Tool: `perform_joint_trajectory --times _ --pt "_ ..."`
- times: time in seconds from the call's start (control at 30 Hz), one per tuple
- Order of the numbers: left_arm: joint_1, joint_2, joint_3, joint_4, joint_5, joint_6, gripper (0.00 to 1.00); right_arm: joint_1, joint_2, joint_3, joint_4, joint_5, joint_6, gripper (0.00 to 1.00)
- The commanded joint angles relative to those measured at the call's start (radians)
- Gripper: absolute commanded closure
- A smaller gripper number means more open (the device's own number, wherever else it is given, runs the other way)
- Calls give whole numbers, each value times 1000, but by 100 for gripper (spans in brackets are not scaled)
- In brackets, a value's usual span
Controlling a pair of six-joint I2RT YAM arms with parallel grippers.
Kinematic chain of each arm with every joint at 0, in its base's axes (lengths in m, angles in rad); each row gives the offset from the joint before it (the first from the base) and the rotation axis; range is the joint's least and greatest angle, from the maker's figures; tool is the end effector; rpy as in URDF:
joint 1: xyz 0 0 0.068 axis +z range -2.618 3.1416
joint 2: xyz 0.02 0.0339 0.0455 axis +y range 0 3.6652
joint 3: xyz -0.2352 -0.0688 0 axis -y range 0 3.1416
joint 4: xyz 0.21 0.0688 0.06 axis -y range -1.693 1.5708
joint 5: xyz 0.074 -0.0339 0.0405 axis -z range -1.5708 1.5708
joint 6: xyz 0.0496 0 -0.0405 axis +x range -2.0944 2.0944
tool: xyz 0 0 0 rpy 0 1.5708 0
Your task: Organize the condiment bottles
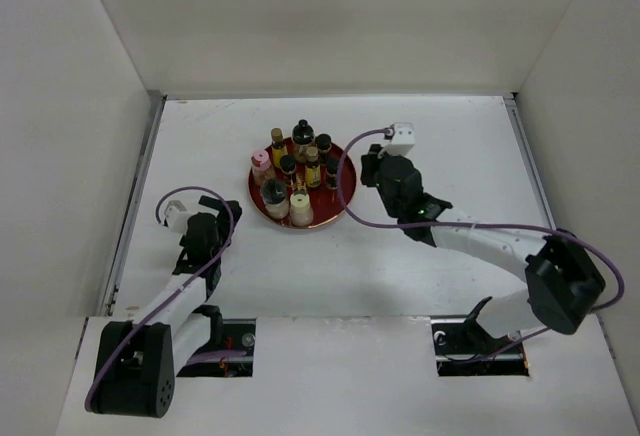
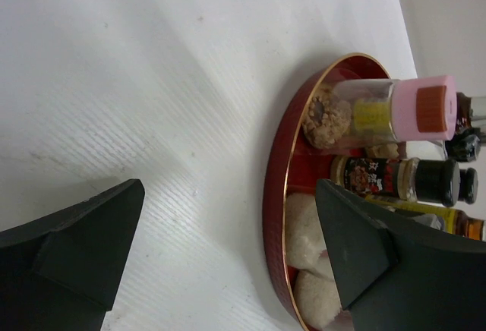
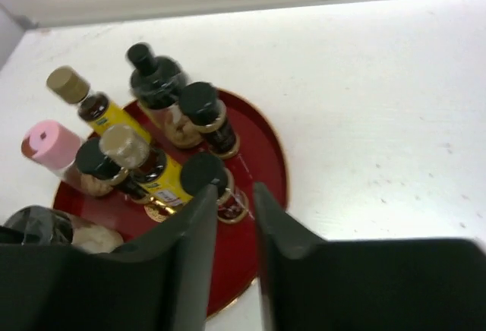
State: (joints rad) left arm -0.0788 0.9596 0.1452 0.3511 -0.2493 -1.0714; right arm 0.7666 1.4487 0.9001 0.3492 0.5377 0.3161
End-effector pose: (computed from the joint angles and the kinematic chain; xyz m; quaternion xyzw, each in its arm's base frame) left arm 0.1824 -0.0021 0.1400 -0.4594 0.7110 -0.1951 0.4954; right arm 0.2453 0.2010 0.2655 -0.0027 0.7649 0.1384 0.6291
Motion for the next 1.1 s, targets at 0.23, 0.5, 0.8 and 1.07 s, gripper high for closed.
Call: perform_joint_trajectory --times 0.23,0.5,0.8,1.07 --pt "-35 -50 42 9 -51 30 0 -131 -154 -191 16 116 94 51" --pt "-25 -21 57 -3 -13 39 0 -177 -177 -234 19 128 75 21" --pt "-34 31 74 8 -10 37 0 -235 -157 -334 162 59 43 22" --pt "-22 -24 56 9 -10 34 0 -232 -116 -325 191 53 6 68"
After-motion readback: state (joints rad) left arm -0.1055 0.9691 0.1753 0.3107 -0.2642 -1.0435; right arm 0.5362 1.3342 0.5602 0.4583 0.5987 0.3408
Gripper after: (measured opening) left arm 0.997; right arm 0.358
